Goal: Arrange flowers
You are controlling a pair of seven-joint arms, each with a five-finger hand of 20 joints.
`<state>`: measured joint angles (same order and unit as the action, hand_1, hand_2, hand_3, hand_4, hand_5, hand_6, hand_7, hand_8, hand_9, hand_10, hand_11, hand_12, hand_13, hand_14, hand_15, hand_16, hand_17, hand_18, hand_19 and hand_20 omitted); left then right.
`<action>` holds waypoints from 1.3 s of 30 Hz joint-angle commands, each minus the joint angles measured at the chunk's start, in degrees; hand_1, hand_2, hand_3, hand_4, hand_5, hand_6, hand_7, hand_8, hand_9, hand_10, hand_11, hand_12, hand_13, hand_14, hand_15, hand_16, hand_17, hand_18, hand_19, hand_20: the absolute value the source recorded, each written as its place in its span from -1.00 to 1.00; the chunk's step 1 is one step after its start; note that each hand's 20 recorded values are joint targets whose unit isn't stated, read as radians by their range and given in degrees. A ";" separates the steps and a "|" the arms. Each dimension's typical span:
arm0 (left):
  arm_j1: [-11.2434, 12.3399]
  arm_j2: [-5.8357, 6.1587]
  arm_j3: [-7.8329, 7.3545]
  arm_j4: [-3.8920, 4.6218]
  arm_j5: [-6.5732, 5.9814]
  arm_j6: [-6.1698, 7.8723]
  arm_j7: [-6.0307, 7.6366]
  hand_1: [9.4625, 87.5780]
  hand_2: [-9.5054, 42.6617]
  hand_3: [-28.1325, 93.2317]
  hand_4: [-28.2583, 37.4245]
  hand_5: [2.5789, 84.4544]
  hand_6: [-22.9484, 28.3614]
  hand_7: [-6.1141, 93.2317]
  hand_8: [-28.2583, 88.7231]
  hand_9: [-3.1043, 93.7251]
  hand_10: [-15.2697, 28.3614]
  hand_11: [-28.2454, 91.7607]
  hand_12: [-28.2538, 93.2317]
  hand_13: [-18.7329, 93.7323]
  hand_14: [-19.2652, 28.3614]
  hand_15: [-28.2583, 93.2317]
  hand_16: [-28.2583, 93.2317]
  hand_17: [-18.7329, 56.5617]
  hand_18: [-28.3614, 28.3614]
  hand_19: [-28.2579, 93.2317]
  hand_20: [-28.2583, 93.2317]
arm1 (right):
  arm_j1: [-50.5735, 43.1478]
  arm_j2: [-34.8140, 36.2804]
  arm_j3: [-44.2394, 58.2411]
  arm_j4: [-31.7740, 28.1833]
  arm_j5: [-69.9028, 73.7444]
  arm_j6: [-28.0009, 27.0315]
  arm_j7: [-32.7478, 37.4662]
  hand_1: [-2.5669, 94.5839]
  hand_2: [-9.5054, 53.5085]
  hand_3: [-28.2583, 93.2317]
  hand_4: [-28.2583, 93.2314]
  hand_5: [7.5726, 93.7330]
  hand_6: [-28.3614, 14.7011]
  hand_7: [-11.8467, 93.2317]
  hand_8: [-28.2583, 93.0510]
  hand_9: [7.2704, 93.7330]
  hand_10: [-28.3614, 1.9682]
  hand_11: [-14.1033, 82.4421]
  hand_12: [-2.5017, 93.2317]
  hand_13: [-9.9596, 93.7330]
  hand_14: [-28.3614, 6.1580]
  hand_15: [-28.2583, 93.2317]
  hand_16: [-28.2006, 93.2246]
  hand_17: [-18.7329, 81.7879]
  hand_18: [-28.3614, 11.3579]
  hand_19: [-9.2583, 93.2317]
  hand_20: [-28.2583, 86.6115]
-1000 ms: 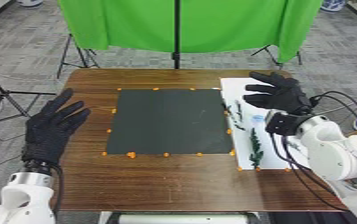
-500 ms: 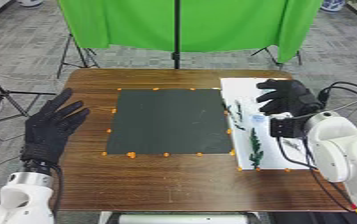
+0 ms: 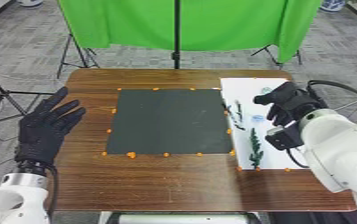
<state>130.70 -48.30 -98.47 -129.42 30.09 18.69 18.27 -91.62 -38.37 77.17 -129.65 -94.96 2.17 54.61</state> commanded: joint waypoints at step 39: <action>3.89 0.28 -2.24 -1.50 0.27 0.42 1.23 -0.72 -0.37 0.75 -1.00 -0.25 0.18 -0.65 -0.66 -0.30 0.56 -0.10 -0.35 -0.26 0.88 0.20 -0.66 -0.76 0.69 0.23 -0.42 | 6.34 1.48 -26.34 2.23 -17.05 -20.25 19.00 -0.24 -0.91 0.53 -0.85 0.64 -0.23 -0.36 -0.63 0.88 -0.29 -0.03 -0.53 0.83 -0.08 0.43 -0.25 0.58 -0.41 1.00 -0.10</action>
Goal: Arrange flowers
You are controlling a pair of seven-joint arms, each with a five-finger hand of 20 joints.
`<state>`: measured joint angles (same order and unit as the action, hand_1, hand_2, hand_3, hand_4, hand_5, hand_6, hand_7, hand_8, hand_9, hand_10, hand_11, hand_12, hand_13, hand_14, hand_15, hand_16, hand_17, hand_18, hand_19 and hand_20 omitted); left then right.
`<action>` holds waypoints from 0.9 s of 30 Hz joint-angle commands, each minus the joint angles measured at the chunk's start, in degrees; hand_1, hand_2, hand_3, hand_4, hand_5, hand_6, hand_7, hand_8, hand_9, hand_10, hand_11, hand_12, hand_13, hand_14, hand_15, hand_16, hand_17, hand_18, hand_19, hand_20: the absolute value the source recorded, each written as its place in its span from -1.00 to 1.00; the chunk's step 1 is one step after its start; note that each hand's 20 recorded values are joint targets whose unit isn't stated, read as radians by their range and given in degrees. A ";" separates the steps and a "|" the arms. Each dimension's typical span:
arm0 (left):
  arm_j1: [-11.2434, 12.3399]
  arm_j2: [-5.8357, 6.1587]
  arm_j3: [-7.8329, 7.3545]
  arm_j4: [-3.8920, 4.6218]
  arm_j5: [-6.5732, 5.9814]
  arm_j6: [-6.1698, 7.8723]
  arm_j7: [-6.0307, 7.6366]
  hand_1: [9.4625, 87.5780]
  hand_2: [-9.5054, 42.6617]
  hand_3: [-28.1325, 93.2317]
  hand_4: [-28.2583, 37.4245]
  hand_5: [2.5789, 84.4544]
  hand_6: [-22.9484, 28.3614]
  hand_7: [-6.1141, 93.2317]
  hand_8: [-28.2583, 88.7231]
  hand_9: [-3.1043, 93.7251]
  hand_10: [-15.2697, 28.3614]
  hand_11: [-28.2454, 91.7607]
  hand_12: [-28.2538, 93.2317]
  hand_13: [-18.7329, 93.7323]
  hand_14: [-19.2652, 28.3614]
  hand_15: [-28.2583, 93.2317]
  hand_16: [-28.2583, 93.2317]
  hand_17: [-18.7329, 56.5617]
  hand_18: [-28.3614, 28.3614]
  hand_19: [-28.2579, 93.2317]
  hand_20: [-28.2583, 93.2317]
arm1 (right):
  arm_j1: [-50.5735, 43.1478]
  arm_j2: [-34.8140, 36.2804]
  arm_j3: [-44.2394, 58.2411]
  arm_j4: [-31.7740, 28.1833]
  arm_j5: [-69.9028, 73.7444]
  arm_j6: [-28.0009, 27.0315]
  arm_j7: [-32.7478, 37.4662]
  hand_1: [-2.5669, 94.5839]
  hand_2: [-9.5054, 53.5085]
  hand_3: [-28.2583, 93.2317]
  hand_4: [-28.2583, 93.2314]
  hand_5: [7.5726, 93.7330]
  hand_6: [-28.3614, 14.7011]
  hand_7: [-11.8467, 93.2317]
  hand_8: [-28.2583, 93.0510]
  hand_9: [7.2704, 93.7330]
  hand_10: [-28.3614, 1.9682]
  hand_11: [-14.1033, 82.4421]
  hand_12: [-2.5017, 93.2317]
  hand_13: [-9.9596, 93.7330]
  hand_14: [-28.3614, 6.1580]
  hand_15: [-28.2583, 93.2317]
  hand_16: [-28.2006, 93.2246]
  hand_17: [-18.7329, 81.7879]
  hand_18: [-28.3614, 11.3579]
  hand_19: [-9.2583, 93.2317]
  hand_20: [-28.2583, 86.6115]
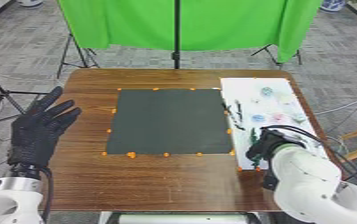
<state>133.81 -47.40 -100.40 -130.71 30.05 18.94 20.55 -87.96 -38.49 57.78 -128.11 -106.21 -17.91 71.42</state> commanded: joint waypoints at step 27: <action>0.64 -0.94 -0.05 -0.11 0.37 0.11 -1.74 -0.71 -0.36 0.75 -1.00 -0.25 0.18 -0.65 -0.66 -0.31 0.56 -0.10 -0.35 -0.26 0.88 0.20 -0.66 -0.76 0.69 0.23 -0.42 | 4.30 4.39 -20.64 6.08 -22.10 13.87 -2.87 0.17 -0.98 0.62 -0.98 0.73 0.10 -0.20 -0.25 0.97 0.12 0.10 -0.52 0.92 0.21 0.45 -0.21 0.56 -0.47 1.00 0.16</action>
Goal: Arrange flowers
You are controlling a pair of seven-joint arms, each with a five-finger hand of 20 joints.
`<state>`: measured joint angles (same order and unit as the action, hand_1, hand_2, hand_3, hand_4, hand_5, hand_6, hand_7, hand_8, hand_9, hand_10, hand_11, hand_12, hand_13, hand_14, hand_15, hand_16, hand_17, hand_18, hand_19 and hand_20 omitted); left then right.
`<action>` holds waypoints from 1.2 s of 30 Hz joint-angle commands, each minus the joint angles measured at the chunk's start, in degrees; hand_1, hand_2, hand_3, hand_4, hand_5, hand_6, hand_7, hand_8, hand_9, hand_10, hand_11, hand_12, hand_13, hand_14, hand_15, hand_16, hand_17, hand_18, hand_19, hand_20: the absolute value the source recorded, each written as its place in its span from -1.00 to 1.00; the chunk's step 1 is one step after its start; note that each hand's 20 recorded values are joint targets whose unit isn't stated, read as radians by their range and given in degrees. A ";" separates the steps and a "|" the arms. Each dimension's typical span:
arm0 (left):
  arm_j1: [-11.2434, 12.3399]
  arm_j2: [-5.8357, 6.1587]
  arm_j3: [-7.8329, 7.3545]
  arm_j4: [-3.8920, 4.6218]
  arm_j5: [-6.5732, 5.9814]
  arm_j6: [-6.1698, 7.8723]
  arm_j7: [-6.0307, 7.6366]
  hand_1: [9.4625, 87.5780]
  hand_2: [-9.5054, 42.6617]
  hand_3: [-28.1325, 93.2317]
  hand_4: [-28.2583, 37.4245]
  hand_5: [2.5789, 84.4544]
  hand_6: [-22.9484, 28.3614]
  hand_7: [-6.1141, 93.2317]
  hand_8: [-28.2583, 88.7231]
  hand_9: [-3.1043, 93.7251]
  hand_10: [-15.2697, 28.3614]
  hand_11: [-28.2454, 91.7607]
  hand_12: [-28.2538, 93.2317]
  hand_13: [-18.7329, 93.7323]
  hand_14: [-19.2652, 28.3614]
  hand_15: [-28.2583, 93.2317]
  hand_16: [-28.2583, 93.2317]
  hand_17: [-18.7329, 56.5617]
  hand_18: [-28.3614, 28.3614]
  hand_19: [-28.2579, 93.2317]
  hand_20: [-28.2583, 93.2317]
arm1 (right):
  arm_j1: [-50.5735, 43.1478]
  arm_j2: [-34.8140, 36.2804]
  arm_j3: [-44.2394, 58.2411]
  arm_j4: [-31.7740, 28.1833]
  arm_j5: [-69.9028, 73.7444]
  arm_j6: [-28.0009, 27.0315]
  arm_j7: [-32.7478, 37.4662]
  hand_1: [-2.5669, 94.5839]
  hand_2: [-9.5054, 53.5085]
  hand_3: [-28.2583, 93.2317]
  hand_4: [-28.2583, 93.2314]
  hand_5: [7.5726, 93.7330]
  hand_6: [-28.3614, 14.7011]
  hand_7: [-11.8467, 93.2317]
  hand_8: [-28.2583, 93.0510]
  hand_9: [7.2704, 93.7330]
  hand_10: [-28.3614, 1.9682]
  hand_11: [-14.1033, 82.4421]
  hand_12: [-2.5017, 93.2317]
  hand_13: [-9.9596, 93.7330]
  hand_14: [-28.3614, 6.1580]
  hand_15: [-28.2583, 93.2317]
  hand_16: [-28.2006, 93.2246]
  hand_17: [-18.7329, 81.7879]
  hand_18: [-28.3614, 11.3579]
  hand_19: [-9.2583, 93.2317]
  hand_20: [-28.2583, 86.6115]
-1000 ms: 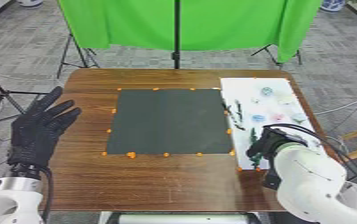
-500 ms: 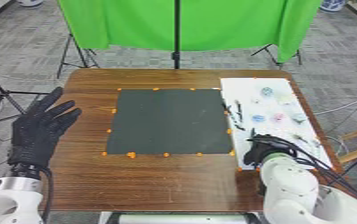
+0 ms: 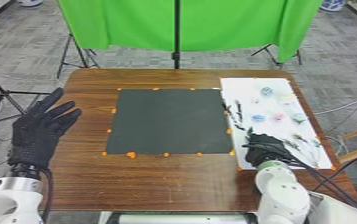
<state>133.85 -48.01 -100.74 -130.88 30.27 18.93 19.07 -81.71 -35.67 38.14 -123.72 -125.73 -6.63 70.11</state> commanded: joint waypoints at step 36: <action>1.76 -0.74 -0.75 -0.51 0.08 0.89 0.29 -0.72 -0.36 0.75 -1.00 -0.25 0.18 -0.65 -0.66 -0.30 0.56 -0.10 -0.35 -0.26 0.88 0.21 -0.66 -0.76 0.69 0.23 -0.42 | -1.63 -1.53 11.34 0.55 9.55 -4.99 -0.40 -0.45 -0.65 0.57 -0.85 0.64 -0.11 -0.24 -0.64 0.86 -0.19 0.05 -0.51 0.81 -0.07 0.48 -0.22 0.50 -0.56 1.00 0.15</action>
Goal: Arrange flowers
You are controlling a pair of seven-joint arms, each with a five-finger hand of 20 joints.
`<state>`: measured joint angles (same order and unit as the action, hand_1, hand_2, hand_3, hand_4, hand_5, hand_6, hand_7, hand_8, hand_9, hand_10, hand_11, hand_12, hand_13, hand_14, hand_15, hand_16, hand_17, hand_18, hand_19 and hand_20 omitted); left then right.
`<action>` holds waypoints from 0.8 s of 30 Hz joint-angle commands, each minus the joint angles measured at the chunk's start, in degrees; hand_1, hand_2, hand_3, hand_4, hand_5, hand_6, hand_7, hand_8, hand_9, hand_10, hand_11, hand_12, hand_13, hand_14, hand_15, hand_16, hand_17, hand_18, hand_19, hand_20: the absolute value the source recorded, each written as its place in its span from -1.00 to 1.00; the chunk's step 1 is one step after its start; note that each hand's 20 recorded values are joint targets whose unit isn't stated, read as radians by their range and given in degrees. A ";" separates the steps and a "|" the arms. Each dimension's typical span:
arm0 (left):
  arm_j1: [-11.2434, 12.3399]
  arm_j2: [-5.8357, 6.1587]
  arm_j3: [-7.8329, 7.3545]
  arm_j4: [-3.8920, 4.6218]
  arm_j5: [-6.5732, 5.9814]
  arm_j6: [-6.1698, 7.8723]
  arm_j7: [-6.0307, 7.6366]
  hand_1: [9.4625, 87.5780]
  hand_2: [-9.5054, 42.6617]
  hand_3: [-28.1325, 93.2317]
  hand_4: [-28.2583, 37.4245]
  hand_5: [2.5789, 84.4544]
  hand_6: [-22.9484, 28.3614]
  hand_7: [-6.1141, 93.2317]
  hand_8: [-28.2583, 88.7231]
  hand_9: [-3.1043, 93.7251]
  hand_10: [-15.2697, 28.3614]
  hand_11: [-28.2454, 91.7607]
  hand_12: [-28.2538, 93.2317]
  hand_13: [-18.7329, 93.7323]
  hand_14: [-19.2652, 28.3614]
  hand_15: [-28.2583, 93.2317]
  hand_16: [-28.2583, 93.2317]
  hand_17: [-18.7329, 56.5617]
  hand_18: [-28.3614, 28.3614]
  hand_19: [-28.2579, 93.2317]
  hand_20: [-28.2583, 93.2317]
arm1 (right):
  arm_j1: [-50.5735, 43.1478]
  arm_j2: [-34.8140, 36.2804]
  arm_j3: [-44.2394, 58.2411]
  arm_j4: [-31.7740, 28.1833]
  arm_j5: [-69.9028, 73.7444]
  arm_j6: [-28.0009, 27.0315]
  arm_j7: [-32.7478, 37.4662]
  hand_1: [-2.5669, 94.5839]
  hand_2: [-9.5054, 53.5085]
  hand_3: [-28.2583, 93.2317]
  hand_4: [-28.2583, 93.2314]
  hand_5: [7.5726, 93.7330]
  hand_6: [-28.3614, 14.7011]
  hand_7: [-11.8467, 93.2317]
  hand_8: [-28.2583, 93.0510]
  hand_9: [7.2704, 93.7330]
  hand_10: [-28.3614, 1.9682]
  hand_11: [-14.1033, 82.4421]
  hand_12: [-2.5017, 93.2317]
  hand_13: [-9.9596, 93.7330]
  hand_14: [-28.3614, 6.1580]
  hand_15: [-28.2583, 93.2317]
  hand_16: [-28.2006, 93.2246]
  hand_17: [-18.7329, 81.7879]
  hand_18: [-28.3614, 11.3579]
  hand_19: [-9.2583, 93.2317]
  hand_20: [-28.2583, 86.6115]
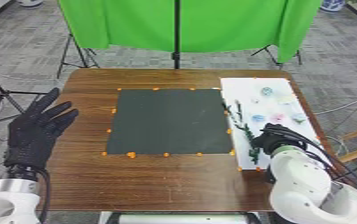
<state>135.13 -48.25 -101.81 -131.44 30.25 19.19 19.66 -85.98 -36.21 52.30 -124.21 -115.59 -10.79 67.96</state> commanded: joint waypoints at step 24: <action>0.64 0.57 0.46 0.02 -0.74 1.03 0.98 -0.71 -0.36 0.75 -1.00 -0.25 0.18 -0.65 -0.66 -0.30 0.56 -0.10 -0.35 -0.25 0.88 0.21 -0.66 -0.76 0.69 0.23 -0.42 | 6.97 -0.35 -15.09 4.58 -5.29 -3.91 2.92 -0.11 -0.94 0.62 -0.89 0.61 -0.05 -0.20 -0.46 0.85 -0.11 0.10 -0.52 0.81 0.01 0.50 -0.24 0.49 -0.55 1.00 0.15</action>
<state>134.93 -47.83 -101.38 -131.41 29.95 19.50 20.51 -76.27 -36.98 37.62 -121.39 -121.96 -13.80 71.00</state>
